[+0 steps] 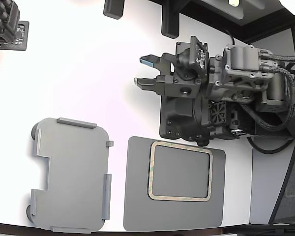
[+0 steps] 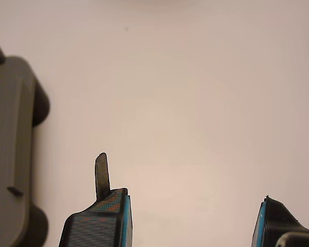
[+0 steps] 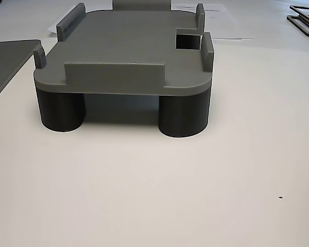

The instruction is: Move top rectangular frame to the holder.

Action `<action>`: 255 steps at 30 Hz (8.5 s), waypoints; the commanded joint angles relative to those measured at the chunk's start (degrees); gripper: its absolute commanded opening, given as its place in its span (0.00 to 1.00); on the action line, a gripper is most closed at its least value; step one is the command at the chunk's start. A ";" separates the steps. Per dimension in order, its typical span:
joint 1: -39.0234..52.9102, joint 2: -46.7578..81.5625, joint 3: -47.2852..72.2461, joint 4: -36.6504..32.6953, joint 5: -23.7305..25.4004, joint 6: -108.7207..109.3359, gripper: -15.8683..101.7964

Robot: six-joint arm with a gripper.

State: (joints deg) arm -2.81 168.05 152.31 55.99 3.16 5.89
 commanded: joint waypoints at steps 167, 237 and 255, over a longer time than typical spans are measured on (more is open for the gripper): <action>95.54 -65.21 -29.53 13.89 -2.81 -82.18 0.65; 61.70 -40.25 -43.24 18.98 41.13 -4.75 0.04; 44.74 -36.65 -43.07 9.05 24.35 10.90 0.03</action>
State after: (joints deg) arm 43.42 129.46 110.30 65.48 27.95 17.05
